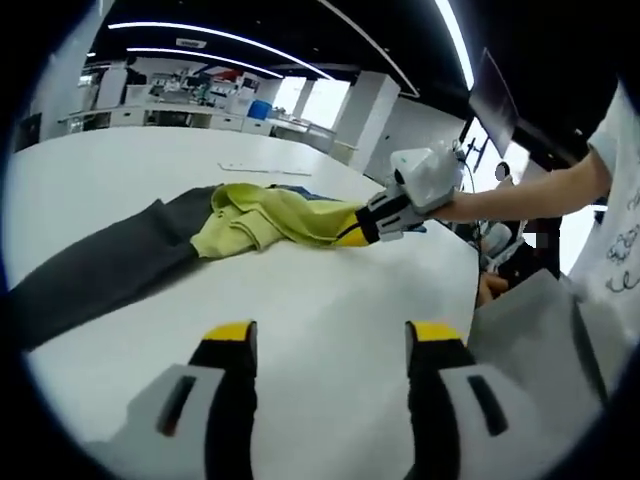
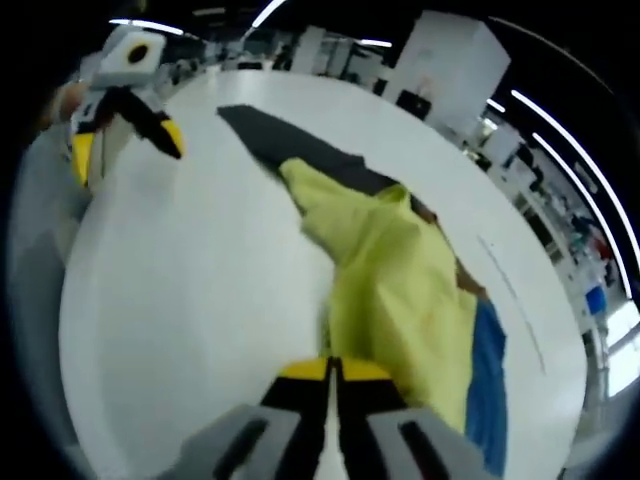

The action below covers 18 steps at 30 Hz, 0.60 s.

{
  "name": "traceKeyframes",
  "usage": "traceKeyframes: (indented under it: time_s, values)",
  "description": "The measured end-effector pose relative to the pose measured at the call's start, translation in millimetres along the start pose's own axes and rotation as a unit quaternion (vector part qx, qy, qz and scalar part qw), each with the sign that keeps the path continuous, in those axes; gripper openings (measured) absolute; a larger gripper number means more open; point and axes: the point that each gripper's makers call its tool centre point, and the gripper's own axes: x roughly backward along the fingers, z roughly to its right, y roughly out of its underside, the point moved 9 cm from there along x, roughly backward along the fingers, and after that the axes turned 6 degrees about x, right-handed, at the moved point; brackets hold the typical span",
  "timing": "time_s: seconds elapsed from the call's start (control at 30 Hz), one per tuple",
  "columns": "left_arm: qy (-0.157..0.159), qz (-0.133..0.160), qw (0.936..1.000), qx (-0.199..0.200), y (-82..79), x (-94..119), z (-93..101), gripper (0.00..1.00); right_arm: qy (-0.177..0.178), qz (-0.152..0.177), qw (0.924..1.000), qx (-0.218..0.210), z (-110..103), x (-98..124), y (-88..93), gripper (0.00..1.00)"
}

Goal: Fold the garment on the visible template until the final outline fits inside the template.

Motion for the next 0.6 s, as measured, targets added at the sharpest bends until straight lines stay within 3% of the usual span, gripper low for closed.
traceKeyframes:
  time_s: [0.4, 0.47, 0.6]
  values:
    - [-0.005, 0.0, 1.0, 0.004, -22.8, -38, -17.8, 0.41, 0.026, 0.024, 0.9992, -0.021, 6, 25, -5.1, 0.0]
    - [-0.022, -0.004, 0.9997, 0.007, -25.6, -48, -28.2, 0.37, 0.028, 0.024, 0.999, -0.026, 7, 27, -4.4, 0.0]
    - [-0.032, -0.006, 0.9994, 0.01, -34.5, -64, -35.6, 0.37, 0.03, 0.026, 0.9988, -0.029, 8, 29, -4.2, 0.0]
